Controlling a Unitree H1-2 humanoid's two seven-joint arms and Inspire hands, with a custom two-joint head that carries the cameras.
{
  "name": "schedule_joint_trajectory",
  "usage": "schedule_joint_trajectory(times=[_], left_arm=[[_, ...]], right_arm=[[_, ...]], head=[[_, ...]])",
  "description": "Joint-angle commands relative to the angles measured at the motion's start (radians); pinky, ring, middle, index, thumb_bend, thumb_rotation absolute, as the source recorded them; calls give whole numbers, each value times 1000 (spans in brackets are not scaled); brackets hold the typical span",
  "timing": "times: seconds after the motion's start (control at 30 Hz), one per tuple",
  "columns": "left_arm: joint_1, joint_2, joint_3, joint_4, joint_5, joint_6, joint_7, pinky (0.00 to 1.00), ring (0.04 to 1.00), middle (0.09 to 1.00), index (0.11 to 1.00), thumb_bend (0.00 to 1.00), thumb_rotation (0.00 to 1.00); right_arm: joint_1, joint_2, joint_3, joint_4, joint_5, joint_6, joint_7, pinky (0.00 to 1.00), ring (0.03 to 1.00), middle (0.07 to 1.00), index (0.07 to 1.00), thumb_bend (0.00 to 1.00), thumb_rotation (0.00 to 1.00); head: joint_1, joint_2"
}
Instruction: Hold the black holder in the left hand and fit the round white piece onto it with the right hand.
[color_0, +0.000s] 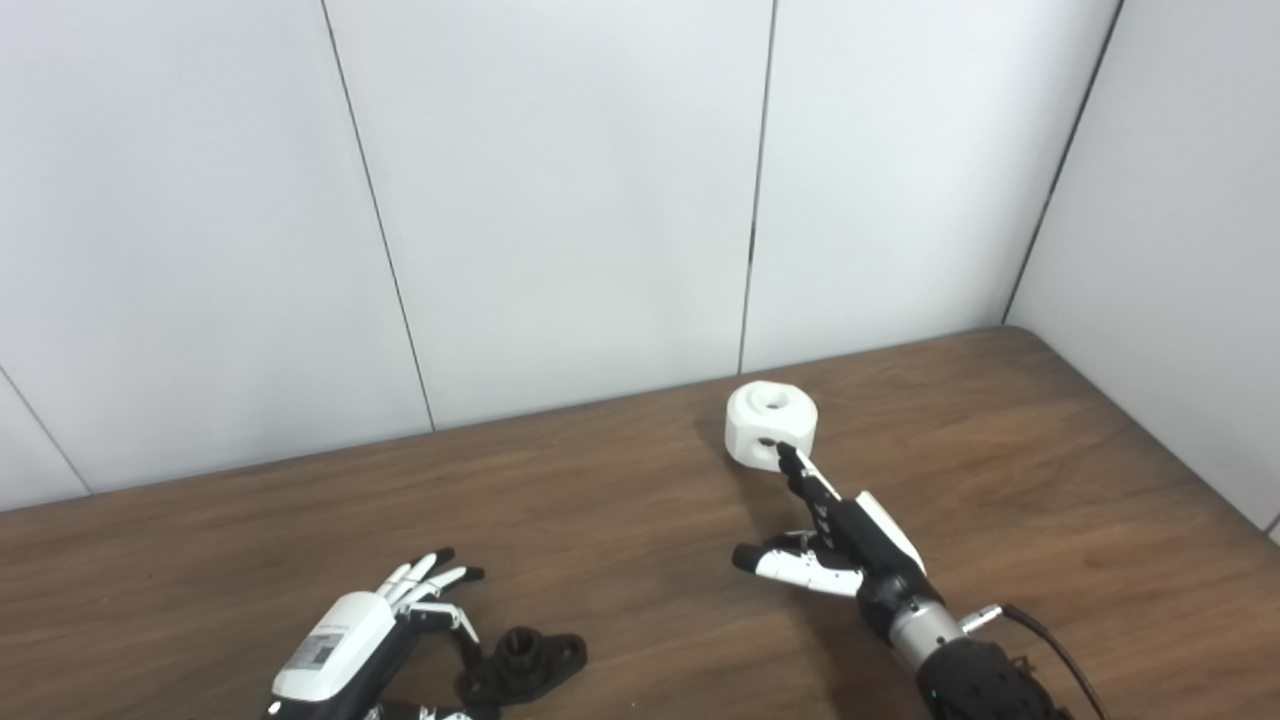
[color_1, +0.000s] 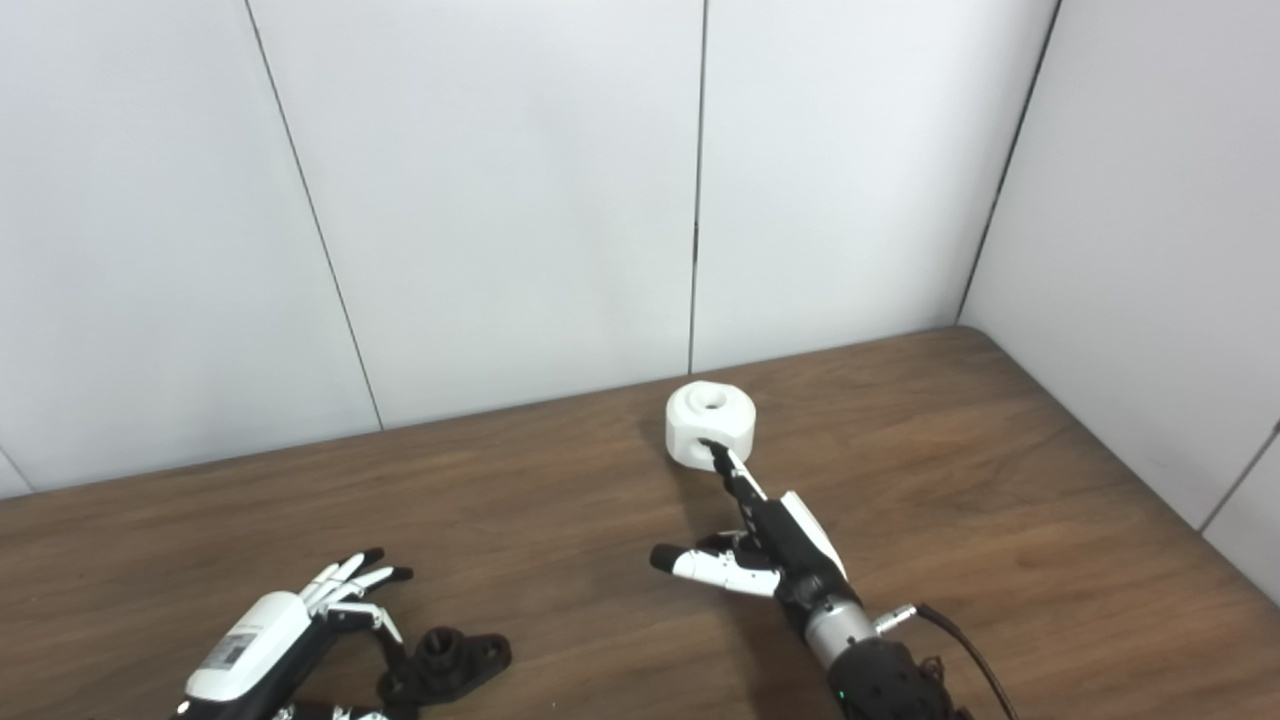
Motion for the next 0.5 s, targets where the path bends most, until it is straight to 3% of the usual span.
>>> schedule_joint_trajectory(times=[0.0,0.13,0.17,0.27,0.47], left_arm=[[-5,0,-11,8,6,6,-37,1000,999,908,480,517,50],[-3,-2,-12,-26,3,76,-86,1000,1000,938,490,518,65],[-3,-1,-14,-34,6,91,-96,1000,1000,952,570,769,142],[-1,1,-18,-60,17,127,-117,1000,1000,973,677,962,236],[1,3,-23,-79,29,160,-126,1000,1000,984,756,1000,323]], right_arm=[[34,8,-6,44,-49,87,31,699,842,904,929,485,818],[35,28,-29,40,-71,87,53,731,863,916,940,493,787],[36,31,-33,39,-77,87,59,731,862,915,939,497,784],[36,41,-47,37,-95,87,75,726,859,913,939,504,784],[35,55,-71,40,-110,87,98,713,848,912,940,509,785]], head=[[1,0],[3,0],[4,1],[5,1],[10,-1]])
